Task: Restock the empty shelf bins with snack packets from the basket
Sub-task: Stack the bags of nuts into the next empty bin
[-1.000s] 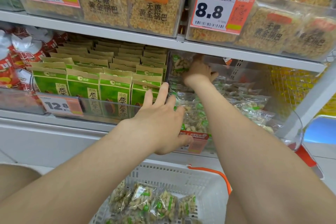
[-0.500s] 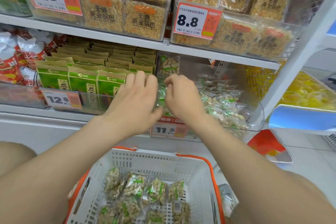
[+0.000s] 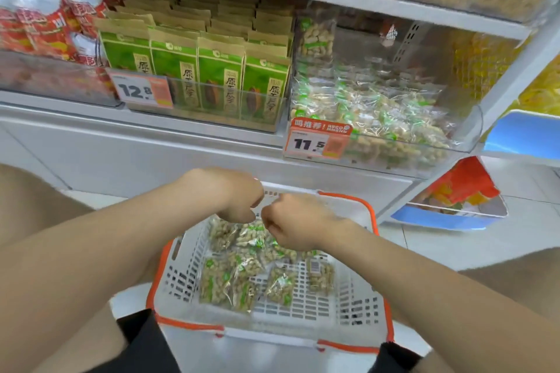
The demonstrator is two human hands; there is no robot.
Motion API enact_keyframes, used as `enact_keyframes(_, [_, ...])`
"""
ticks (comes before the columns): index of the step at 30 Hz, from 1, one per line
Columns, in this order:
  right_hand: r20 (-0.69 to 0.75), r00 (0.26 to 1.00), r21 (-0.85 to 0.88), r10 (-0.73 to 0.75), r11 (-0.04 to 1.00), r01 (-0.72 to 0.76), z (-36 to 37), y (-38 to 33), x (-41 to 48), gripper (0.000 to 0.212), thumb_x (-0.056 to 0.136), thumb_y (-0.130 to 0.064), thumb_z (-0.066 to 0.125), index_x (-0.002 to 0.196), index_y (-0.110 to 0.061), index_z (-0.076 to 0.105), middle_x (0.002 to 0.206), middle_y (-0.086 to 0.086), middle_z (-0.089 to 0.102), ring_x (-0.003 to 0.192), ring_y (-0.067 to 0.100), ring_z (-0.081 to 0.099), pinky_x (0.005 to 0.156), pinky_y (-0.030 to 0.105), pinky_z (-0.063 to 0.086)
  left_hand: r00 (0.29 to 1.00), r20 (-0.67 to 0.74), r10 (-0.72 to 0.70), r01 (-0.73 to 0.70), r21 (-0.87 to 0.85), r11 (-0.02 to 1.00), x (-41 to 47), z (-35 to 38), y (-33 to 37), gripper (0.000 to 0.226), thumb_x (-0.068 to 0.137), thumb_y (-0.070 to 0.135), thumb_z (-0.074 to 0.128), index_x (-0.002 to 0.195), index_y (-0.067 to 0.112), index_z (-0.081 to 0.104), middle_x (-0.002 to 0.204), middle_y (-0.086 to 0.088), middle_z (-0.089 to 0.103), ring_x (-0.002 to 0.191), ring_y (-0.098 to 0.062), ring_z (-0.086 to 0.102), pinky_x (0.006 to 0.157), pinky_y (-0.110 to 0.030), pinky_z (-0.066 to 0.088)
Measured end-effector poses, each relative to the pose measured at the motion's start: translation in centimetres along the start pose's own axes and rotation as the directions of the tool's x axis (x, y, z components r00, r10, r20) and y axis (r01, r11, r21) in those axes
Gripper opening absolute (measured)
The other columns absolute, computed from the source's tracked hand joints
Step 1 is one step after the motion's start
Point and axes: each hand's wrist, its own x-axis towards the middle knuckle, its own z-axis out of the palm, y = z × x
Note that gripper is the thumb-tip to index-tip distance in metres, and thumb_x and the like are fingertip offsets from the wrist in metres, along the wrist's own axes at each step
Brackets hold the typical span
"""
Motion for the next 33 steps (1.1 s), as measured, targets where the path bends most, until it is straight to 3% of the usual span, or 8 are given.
enact_keyframes(7, [0.401, 0.916, -0.116, -0.014, 0.991, 0.066, 9.7, -1.0, 4.5, 0.014, 0.098, -0.003, 0.054, 0.108, -0.008, 0.062, 0.087, 0.006, 0.056, 0.069, 0.023, 0.054, 0.059, 0.038, 0.046, 0.995, 0.052, 0.085, -0.090, 0.090, 0.992, 2.5, 1.2, 0.4, 0.033, 0.098, 0.006, 0.052, 0.127, 0.016, 0.066, 0.112, -0.009, 0.062, 0.089, -0.020, 0.064, 0.075, -0.040, 0.055])
enact_keyframes(12, [0.346, 0.933, -0.068, 0.097, 0.995, -0.078, 15.2, -0.4, 7.7, 0.035, 0.095, 0.001, 0.055, 0.127, -0.011, 0.063, 0.136, 0.019, 0.051, 0.105, 0.038, 0.060, 0.084, 0.047, 0.055, 0.998, 0.049, 0.050, -0.052, 0.045, 0.998, 3.7, 1.7, -1.2, 0.046, 0.097, -0.004, 0.050, 0.136, 0.016, 0.063, 0.154, -0.006, 0.050, 0.106, -0.016, 0.065, 0.081, -0.041, 0.056])
enact_keyframes(15, [0.385, 0.917, -0.162, 0.107, 0.986, -0.047, 17.8, -0.4, 8.5, 0.052, 0.093, 0.001, 0.064, 0.142, -0.015, 0.057, 0.169, 0.026, 0.004, 0.153, 0.054, 0.013, 0.123, 0.064, 0.024, 0.998, 0.061, 0.027, -0.031, 0.064, 0.997, 4.3, 2.5, -2.1, 0.050, 0.097, -0.003, 0.048, 0.141, 0.018, 0.060, 0.147, -0.003, 0.056, 0.092, -0.018, 0.059, 0.076, -0.038, 0.057])
enact_keyframes(20, [0.424, 0.896, -0.271, 0.135, 0.962, -0.017, 20.0, 0.2, 8.7, 0.099, 0.090, -0.010, 0.075, 0.166, -0.027, 0.013, 0.168, 0.023, -0.023, 0.155, 0.051, -0.014, 0.126, 0.067, 0.003, 0.993, 0.117, 0.002, -0.009, 0.054, 0.999, 5.5, 3.8, -2.7, 0.044, 0.097, -0.004, 0.048, 0.134, 0.015, 0.061, 0.124, -0.004, 0.067, 0.086, -0.019, 0.063, 0.055, -0.026, 0.039])
enact_keyframes(22, [0.381, 0.916, -0.298, 0.124, 0.955, -0.005, 20.5, 0.8, 8.7, 0.107, 0.090, -0.018, 0.077, 0.166, -0.025, 0.001, 0.169, 0.023, -0.020, 0.156, 0.051, -0.008, 0.125, 0.068, 0.007, 0.992, 0.130, 0.002, -0.004, 0.016, 1.000, 5.9, 4.3, -2.9, 0.049, 0.096, -0.006, 0.048, 0.139, 0.016, 0.059, 0.133, -0.006, 0.064, 0.101, -0.023, 0.067, 0.061, -0.028, 0.044])
enact_keyframes(26, [0.210, 0.977, -0.233, 0.030, 0.972, 0.020, 19.6, 1.2, 8.6, 0.082, 0.085, -0.003, 0.076, 0.156, -0.008, 0.033, 0.165, 0.029, 0.018, 0.145, 0.051, 0.035, 0.115, 0.059, 0.042, 0.993, 0.116, 0.006, -0.007, 0.008, 1.000, 6.2, 4.7, -3.3, 0.050, 0.098, -0.005, 0.048, 0.143, 0.017, 0.056, 0.140, -0.007, 0.061, 0.118, -0.028, 0.065, 0.081, -0.035, 0.053])
enact_keyframes(29, [0.090, 0.990, -0.002, 0.106, 0.994, -0.106, 17.7, 1.0, 9.3, 0.070, 0.083, 0.015, 0.063, 0.147, -0.007, 0.045, 0.137, 0.019, 0.053, 0.101, 0.035, 0.066, 0.073, 0.042, 0.058, 0.993, 0.122, 0.003, -0.007, 0.028, 1.000, 6.3, 4.7, -3.6, 0.051, 0.098, -0.004, 0.048, 0.144, 0.017, 0.056, 0.141, -0.007, 0.061, 0.117, -0.027, 0.065, 0.085, -0.036, 0.052])
enact_keyframes(33, [-0.027, 0.934, 0.465, 0.355, 0.832, -0.303, 15.2, 0.3, 9.7, 0.043, 0.097, -0.007, 0.054, 0.138, -0.018, 0.063, 0.082, 0.004, 0.072, 0.065, 0.018, 0.066, 0.065, 0.034, 0.061, 0.991, 0.132, 0.001, 0.001, -0.016, 1.000, 6.2, 4.7, -3.9, 0.052, 0.097, -0.002, 0.047, 0.144, 0.019, 0.055, 0.142, -0.007, 0.061, 0.099, -0.023, 0.055, 0.085, -0.036, 0.052])
